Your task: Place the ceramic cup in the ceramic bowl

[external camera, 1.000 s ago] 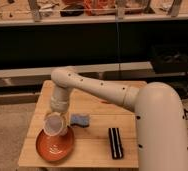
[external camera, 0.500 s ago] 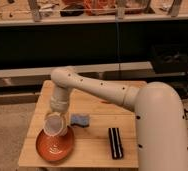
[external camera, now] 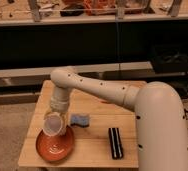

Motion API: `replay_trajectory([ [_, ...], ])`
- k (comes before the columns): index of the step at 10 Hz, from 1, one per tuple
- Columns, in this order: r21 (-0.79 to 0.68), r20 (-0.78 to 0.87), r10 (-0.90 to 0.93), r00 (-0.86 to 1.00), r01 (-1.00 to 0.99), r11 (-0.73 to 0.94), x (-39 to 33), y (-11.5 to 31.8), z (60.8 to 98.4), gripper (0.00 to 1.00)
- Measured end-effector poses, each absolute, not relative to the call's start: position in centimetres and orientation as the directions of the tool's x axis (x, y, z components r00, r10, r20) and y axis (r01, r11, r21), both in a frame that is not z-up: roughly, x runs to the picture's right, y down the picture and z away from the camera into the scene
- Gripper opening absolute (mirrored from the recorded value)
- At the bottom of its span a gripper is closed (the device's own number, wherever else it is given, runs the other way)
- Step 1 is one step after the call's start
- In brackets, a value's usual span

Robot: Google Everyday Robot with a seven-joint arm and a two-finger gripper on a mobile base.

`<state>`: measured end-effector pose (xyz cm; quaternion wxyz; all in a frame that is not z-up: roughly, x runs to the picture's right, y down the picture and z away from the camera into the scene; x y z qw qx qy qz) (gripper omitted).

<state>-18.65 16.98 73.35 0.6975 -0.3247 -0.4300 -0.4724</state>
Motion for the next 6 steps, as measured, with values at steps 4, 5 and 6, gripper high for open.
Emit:
replay_trajectory([
  [4,-0.064,0.902,-0.382,0.204,0.935,0.348,-18.57,16.96,73.29,0.80],
  [5,-0.066,0.901,-0.382,0.206,0.935,0.349,-18.59,16.94,73.27,0.80],
  [6,-0.068,0.900,-0.382,0.208,0.934,0.350,-18.60,16.93,73.24,0.80],
])
